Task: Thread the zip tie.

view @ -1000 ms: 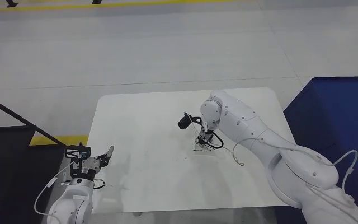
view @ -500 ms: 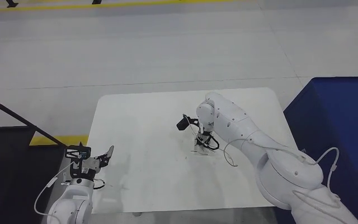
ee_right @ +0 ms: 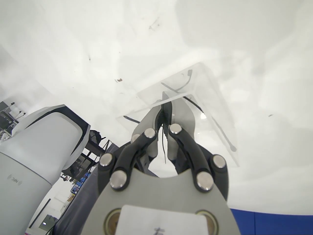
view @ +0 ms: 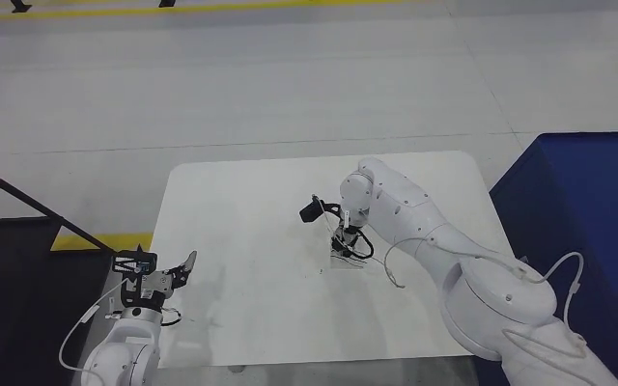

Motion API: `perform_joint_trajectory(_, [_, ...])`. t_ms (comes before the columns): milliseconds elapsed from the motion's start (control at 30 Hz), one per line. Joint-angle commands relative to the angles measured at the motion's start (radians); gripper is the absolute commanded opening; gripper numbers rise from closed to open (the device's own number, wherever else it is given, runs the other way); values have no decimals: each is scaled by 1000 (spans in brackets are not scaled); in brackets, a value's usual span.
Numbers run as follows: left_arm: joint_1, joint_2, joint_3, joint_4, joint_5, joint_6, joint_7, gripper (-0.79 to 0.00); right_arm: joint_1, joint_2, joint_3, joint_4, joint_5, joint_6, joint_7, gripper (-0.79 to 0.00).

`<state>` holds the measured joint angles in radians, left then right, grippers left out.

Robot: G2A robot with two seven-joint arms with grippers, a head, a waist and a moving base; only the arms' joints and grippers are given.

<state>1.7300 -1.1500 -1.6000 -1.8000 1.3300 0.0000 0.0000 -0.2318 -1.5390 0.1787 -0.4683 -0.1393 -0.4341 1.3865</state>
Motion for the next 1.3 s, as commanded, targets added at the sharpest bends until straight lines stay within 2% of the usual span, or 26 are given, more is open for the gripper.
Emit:
perform_joint_trajectory(0, [0, 0, 0, 0, 0, 0, 0, 0, 9, 27, -9, -42, 41, 22, 22, -785])
perform_joint_trajectory(133, [0, 0, 0, 0, 0, 0, 0, 0, 19, 84, -9, -131, 97, 68, 68, -785])
perform_joint_trajectory(300, [0, 0, 0, 0, 0, 0, 0, 0, 34, 183, -9, -291, 170, 104, 104, -785])
perform_joint_trajectory(533, [0, 0, 0, 0, 0, 0, 0, 0, 34, 183, -9, -291, 170, 104, 104, -785])
perform_joint_trajectory(667, [0, 0, 0, 0, 0, 0, 0, 0, -4, 216, 38, -339, 198, -21, -21, -785])
perform_joint_trajectory(800, [0, 0, 0, 0, 0, 0, 0, 0, -54, 299, 134, -345, 240, -112, -178, -785])
perform_joint_trajectory(900, [0, 0, 0, 0, 0, 0, 0, 0, -136, 361, 207, -419, 286, -232, -265, -785])
perform_joint_trajectory(1267, [0, 0, 0, 0, 0, 0, 0, 0, -140, 361, 209, -424, 292, -234, -272, -785])
